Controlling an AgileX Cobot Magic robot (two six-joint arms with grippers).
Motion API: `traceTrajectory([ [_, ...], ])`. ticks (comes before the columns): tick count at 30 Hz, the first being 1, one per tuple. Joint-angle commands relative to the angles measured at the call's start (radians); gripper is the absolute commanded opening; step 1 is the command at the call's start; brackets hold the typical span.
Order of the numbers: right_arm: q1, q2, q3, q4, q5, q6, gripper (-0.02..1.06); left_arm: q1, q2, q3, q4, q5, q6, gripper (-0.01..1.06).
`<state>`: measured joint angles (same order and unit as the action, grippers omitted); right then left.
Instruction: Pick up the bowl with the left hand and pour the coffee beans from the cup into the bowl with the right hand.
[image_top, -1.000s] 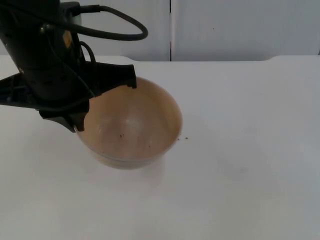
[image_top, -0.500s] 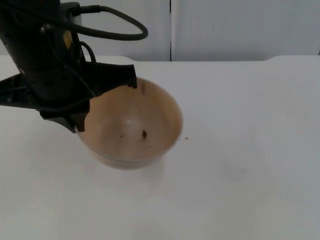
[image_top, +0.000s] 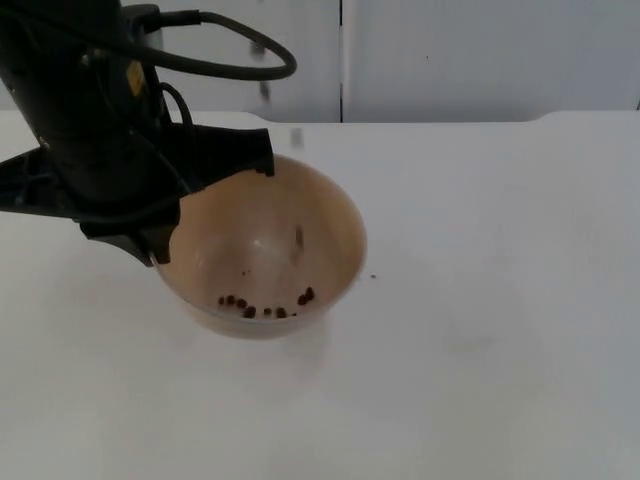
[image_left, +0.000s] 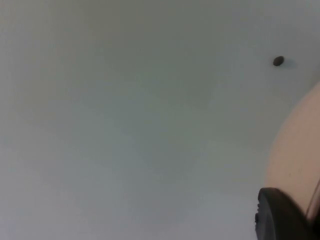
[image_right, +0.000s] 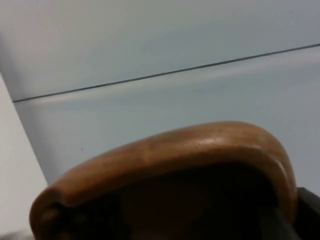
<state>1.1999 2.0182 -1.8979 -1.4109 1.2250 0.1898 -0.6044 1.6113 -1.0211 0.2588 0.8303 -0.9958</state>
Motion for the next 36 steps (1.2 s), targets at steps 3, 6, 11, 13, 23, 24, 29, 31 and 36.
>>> traceTrajectory([
  [3, 0.017, -0.011, 0.007, -0.049, -0.004, 0.016, 0.0, 0.003, -0.004, 0.0, -0.008, -0.006, -0.007, 0.0],
  [6, 0.027, -0.011, 0.017, -0.084, -0.004, 0.016, 0.0, 0.003, -0.004, 0.0, -0.008, -0.006, -0.007, 0.0],
  [11, 0.033, -0.011, 0.022, -0.089, -0.004, 0.027, 0.0, 0.003, -0.004, 0.0, -0.008, -0.006, -0.007, 0.0],
  [13, 0.033, -0.011, 0.022, -0.089, -0.004, 0.029, 0.0, 0.003, -0.004, 0.0, -0.008, -0.006, -0.007, 0.0],
  [23, 0.033, -0.011, 0.022, -0.087, -0.004, 0.039, 0.0, 0.003, -0.004, 0.0, -0.012, -0.006, -0.007, 0.0],
  [24, 0.033, -0.011, 0.022, -0.087, -0.004, 0.039, 0.0, 0.003, -0.004, 0.0, -0.012, -0.006, -0.007, 0.0],
  [29, 0.031, -0.011, 0.02, -0.058, -0.004, 0.039, 0.0, 0.003, -0.004, 0.0, -0.012, -0.006, -0.007, 0.0],
  [31, 0.031, -0.012, 0.02, -0.039, -0.004, 0.039, 0.0, 0.003, -0.004, 0.0, -0.012, -0.006, -0.007, 0.0],
  [36, 0.031, -0.014, 0.02, -0.018, -0.004, 0.039, 0.0, 0.003, -0.004, 0.0, -0.012, -0.006, -0.007, 0.0],
])
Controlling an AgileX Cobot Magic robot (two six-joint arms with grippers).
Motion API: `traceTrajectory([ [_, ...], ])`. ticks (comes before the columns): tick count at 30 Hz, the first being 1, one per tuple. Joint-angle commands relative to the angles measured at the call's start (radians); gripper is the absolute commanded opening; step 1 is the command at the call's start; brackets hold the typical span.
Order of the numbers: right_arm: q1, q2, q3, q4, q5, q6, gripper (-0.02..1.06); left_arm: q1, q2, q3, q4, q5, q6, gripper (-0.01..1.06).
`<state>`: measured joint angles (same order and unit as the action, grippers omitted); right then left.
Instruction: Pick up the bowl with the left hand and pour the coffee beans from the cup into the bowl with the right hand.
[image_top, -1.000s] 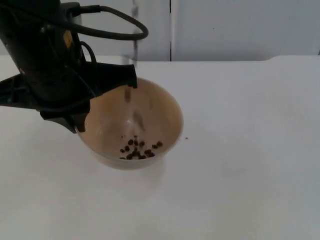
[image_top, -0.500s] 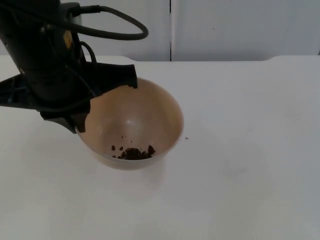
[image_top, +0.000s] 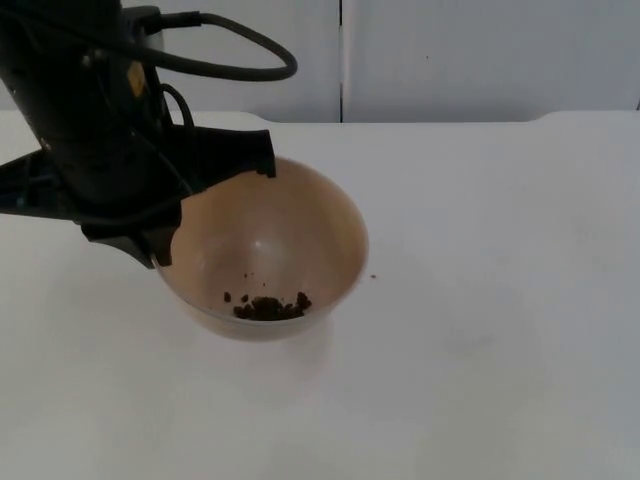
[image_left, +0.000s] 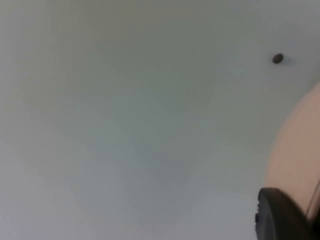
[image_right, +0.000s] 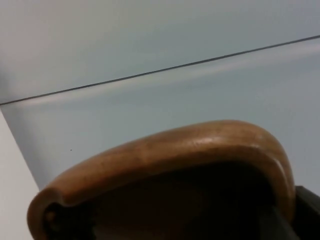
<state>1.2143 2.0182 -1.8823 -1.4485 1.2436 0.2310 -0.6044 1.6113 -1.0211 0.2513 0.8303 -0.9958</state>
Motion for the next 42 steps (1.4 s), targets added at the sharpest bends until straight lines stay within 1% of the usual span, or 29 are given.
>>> traceTrajectory([
  [1, 0.016, -0.014, 0.005, 0.019, -0.022, -0.002, 0.0, 0.003, -0.004, 0.0, -0.005, -0.006, -0.007, 0.0],
  [5, 0.014, -0.042, 0.005, 0.075, -0.022, -0.004, 0.0, 0.003, -0.004, 0.0, -0.003, -0.006, -0.007, 0.0],
  [6, 0.003, -0.062, 0.005, 0.106, -0.022, -0.004, 0.0, 0.003, -0.004, 0.0, -0.003, -0.006, -0.007, 0.0],
  [7, 0.003, -0.062, 0.005, 0.106, -0.022, -0.004, 0.0, 0.003, -0.004, 0.0, -0.003, -0.006, -0.007, 0.0],
  [12, -0.037, -0.112, 0.005, 0.241, -0.022, -0.025, 0.0, 0.003, -0.004, 0.0, -0.005, -0.006, -0.007, 0.0],
  [13, -0.037, -0.112, 0.005, 0.241, -0.022, -0.025, 0.0, 0.003, -0.004, 0.0, -0.005, -0.006, -0.007, 0.0],
  [14, -0.049, -0.119, 0.005, 0.267, -0.022, -0.025, 0.0, 0.003, -0.004, 0.0, -0.005, -0.006, -0.007, 0.0],
  [17, -0.089, -0.137, 0.005, 0.374, -0.022, -0.025, 0.0, 0.003, -0.004, 0.0, -0.003, -0.004, -0.007, 0.0],
  [18, -0.089, -0.137, 0.005, 0.374, -0.022, -0.025, 0.0, 0.003, -0.004, 0.0, -0.003, -0.004, -0.007, 0.0],
  [22, -0.153, -0.145, 0.005, 0.515, -0.022, -0.037, 0.0, 0.003, -0.004, 0.0, 0.001, -0.006, -0.007, 0.0],
  [23, -0.153, -0.145, 0.005, 0.515, -0.022, -0.037, 0.0, 0.003, -0.004, 0.0, 0.001, -0.006, -0.007, 0.0],
  [25, -0.193, -0.145, 0.005, 0.61, -0.022, -0.041, 0.0, 0.003, -0.004, 0.0, 0.001, -0.006, -0.007, 0.0],
  [27, -0.222, -0.145, 0.005, 0.676, -0.022, -0.055, 0.0, 0.003, -0.004, 0.0, 0.004, -0.006, -0.007, 0.0],
  [28, -0.222, -0.145, 0.005, 0.676, -0.022, -0.055, 0.0, 0.003, -0.004, 0.0, 0.004, -0.006, -0.007, 0.0],
  [32, -0.282, -0.145, 0.005, 0.795, -0.022, -0.094, 0.0, 0.003, -0.004, 0.0, 0.045, -0.006, -0.007, 0.0],
  [33, -0.282, -0.145, 0.005, 0.795, -0.022, -0.094, 0.0, 0.003, -0.004, 0.0, 0.045, -0.006, -0.007, 0.0],
  [37, -0.351, -0.145, 0.005, 0.959, -0.022, -0.153, 0.0, 0.003, -0.004, 0.0, 0.082, -0.006, -0.007, 0.0],
  [38, -0.351, -0.145, 0.005, 0.959, -0.022, -0.153, 0.0, 0.003, -0.004, 0.0, 0.082, -0.006, -0.007, 0.0],
  [40, -0.401, -0.145, 0.005, 1.057, -0.022, -0.179, 0.0, 0.003, -0.004, 0.0, 0.084, -0.013, -0.007, 0.0],
  [42, -0.437, -0.145, 0.005, 1.13, -0.022, -0.205, 0.0, 0.003, -0.004, 0.0, 0.084, -0.018, -0.007, 0.0],
])
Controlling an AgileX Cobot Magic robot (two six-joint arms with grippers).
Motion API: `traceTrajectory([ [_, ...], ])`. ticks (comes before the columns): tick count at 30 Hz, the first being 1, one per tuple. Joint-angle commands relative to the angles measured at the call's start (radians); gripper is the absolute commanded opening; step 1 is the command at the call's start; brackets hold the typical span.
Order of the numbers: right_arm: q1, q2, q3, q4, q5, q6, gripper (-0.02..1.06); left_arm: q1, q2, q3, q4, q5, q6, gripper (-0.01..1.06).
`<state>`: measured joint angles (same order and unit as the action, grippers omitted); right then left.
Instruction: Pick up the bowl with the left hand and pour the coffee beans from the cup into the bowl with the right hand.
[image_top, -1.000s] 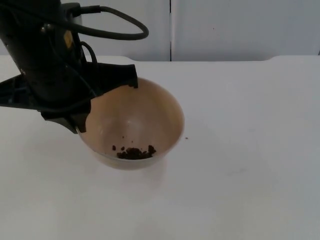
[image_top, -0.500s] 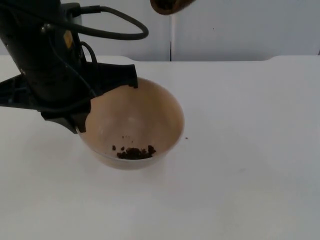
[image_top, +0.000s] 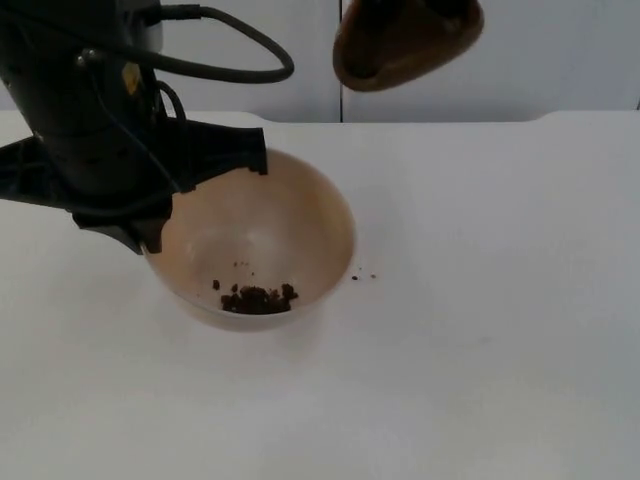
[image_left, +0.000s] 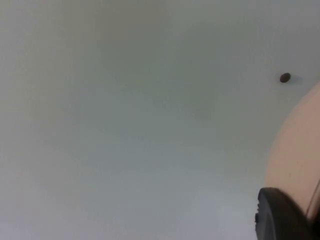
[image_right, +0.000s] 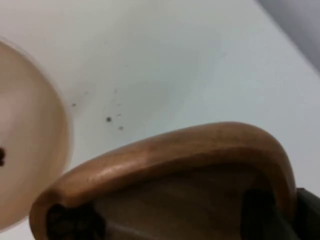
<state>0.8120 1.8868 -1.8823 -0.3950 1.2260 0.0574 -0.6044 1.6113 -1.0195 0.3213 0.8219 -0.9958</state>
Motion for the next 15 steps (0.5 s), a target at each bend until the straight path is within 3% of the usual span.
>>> traceTrajectory([
  [1, -0.054, -0.014, 0.005, 0.106, -0.005, -0.039, 0.0, 0.003, -0.004, -0.001, 0.014, -0.014, -0.002, 0.0],
  [9, -0.156, -0.014, 0.005, 0.281, -0.022, -0.107, 0.0, 0.003, -0.004, -0.001, -0.009, -0.071, 0.082, 0.0],
  [12, -0.217, -0.002, 0.009, 0.357, -0.029, -0.129, 0.0, 0.01, -0.004, -0.001, -0.133, -0.128, 0.208, 0.0],
  [15, -0.244, 0.01, 0.008, 0.371, -0.031, -0.129, 0.0, 0.033, -0.004, -0.001, -0.213, -0.148, 0.284, 0.0],
])
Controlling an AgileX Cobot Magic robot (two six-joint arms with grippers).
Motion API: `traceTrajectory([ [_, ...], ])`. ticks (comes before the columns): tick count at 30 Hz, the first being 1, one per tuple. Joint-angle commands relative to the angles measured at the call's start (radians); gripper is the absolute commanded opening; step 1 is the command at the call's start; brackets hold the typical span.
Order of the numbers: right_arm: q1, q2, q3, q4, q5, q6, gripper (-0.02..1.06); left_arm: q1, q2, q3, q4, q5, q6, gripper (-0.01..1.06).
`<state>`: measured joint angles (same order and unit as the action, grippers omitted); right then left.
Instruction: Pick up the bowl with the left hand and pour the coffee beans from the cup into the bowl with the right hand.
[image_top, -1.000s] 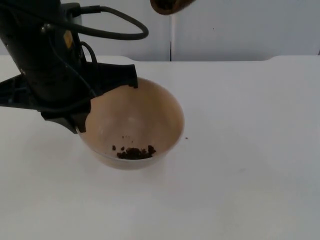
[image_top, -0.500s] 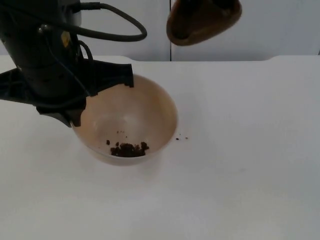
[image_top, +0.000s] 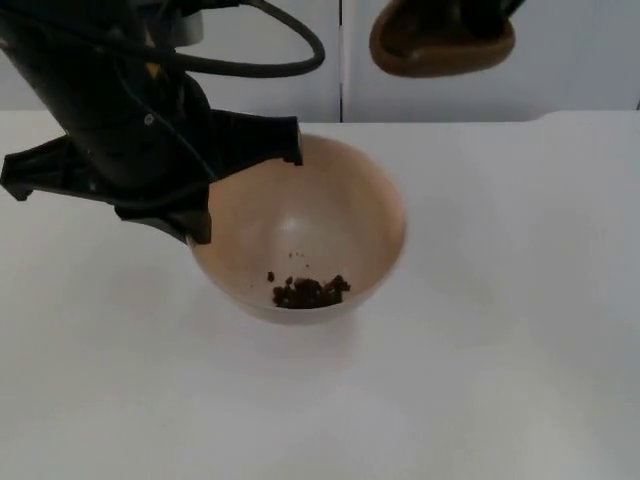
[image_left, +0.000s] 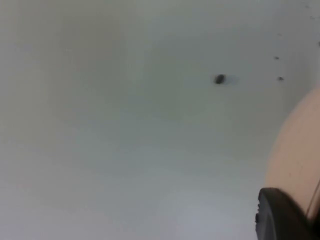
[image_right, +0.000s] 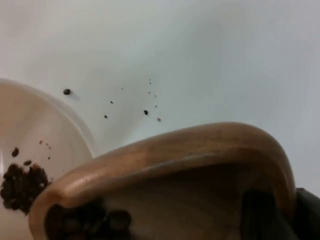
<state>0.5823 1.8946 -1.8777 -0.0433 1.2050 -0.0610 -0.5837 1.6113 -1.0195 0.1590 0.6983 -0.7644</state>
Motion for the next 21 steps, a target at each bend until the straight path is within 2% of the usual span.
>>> traceTrajectory([
  [1, -0.023, 0.011, 0.004, 0.024, -0.01, -0.011, 0.0, 0.024, -0.002, -0.001, -0.079, -0.032, 0.088, 0.0],
  [7, -0.041, 0.073, 0.004, 0.025, -0.026, -0.011, 0.0, 0.099, 0.06, -0.001, -0.235, -0.034, 0.271, 0.0],
  [21, -0.049, 0.225, 0.004, 0.031, -0.103, -0.001, 0.0, 0.107, 0.228, -0.001, -0.248, -0.099, 0.295, 0.0],
])
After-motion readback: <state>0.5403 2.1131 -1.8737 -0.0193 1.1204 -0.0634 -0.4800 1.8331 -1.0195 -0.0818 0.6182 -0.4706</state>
